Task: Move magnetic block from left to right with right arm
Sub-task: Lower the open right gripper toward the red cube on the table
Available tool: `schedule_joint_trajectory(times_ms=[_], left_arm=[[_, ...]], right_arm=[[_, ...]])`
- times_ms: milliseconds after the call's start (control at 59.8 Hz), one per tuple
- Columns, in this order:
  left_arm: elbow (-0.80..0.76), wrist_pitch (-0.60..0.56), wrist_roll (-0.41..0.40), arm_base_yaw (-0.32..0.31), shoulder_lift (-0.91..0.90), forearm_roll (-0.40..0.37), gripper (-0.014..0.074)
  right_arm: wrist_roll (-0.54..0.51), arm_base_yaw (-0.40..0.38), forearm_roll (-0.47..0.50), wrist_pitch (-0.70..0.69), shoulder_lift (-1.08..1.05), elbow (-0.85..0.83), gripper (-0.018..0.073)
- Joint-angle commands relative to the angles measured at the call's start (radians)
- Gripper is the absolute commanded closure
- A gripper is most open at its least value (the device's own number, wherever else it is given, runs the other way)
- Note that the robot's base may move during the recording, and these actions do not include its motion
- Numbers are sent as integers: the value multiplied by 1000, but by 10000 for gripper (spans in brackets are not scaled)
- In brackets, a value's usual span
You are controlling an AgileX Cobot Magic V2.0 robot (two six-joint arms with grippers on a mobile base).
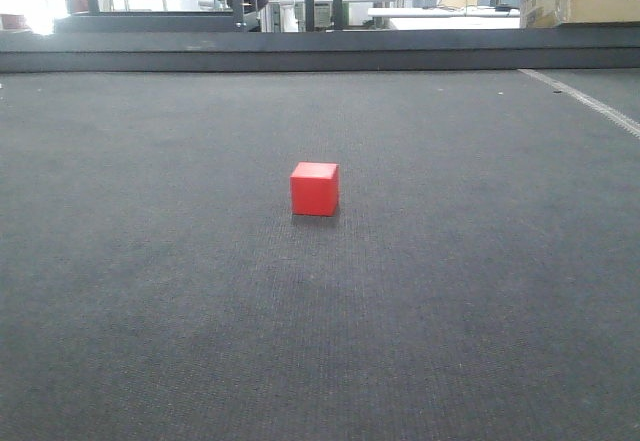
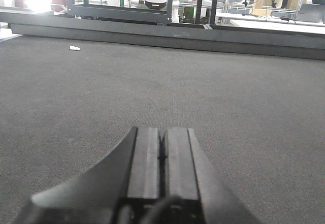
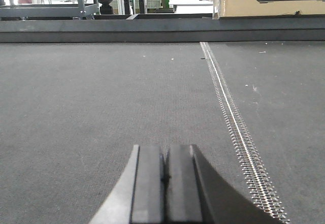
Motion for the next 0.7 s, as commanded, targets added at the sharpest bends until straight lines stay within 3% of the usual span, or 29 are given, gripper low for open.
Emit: schedule_joint_trajectory(times_ms=[0, 685], left_arm=[[9, -87, -4, -3, -15, 0, 713], [9, -87, -4, -3, -15, 0, 713]], right_arm=[[-12, -4, 1, -85, -20, -4, 494], [-12, -4, 1, -102, -20, -4, 494]])
